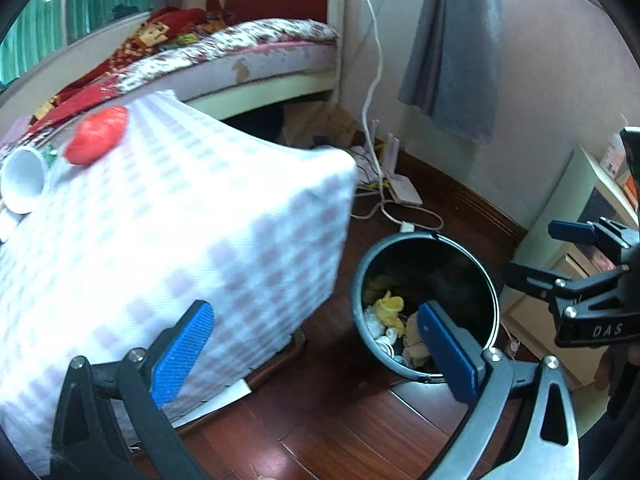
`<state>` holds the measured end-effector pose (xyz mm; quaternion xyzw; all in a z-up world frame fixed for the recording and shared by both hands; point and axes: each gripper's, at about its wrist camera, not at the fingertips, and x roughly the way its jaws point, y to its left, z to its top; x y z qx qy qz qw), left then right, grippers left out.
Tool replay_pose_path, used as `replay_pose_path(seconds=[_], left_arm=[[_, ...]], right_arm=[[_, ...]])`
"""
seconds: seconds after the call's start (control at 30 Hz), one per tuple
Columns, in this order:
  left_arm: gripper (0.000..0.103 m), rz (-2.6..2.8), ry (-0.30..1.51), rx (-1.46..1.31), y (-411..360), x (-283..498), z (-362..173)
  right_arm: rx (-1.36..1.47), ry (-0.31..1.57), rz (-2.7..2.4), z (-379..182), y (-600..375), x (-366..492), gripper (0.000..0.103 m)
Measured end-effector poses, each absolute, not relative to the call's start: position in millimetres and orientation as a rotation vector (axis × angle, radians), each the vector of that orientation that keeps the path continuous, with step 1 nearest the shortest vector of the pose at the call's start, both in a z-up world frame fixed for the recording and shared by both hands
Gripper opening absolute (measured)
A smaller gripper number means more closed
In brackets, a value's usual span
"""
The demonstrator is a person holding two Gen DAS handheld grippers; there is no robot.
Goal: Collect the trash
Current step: 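Move both open tools back over the table items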
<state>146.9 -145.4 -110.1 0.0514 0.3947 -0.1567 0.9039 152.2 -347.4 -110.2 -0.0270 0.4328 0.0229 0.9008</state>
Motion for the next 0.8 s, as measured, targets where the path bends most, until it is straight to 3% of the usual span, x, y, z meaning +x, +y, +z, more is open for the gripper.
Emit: replay_pose_path(seconds=[0.8], left_arm=[[0.102,-0.089,0.714,-0.019,-18.8,128.2,-69.1]], right_arm=[[-0.033,0.701,0.189,-63.2,-231.4,149.4,0.102]])
